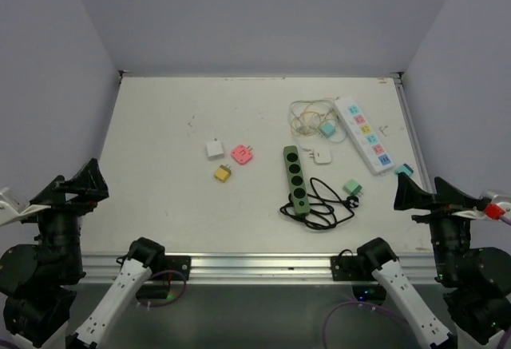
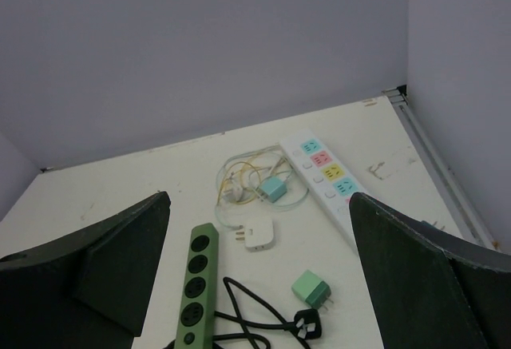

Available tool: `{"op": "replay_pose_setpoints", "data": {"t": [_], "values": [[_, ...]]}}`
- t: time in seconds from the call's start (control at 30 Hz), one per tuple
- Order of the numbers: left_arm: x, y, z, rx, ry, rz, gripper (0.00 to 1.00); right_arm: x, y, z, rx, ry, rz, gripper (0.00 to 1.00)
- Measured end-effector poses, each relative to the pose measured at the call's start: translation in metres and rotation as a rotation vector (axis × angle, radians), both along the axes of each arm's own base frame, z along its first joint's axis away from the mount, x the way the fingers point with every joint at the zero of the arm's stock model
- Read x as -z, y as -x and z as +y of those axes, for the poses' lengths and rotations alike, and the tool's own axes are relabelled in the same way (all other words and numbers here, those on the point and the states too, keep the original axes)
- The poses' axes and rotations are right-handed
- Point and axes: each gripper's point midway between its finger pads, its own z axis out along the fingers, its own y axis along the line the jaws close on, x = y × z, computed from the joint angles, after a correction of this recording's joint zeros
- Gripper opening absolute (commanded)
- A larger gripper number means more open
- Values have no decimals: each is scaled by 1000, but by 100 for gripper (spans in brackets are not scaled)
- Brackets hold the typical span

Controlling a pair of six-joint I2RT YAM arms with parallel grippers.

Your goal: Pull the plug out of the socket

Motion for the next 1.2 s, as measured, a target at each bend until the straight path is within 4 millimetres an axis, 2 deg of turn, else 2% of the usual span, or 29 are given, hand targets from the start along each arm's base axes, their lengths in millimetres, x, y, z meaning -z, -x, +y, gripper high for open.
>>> {"op": "replay_pose_setpoints", "data": {"t": [0.13, 0.3, 0.53, 1.2], "values": [[4, 9, 10, -42, 26, -25, 100, 12, 6, -10, 40, 14, -13, 99], [14, 13, 19, -90, 55, -32, 99, 31, -1, -13, 73, 46, 15, 99], [21, 15, 27, -136, 90, -49, 100, 47, -9, -16, 108, 67, 44, 99], [40, -6, 21, -156, 99, -32, 100, 41, -17, -15, 123, 75, 5, 99]]}}
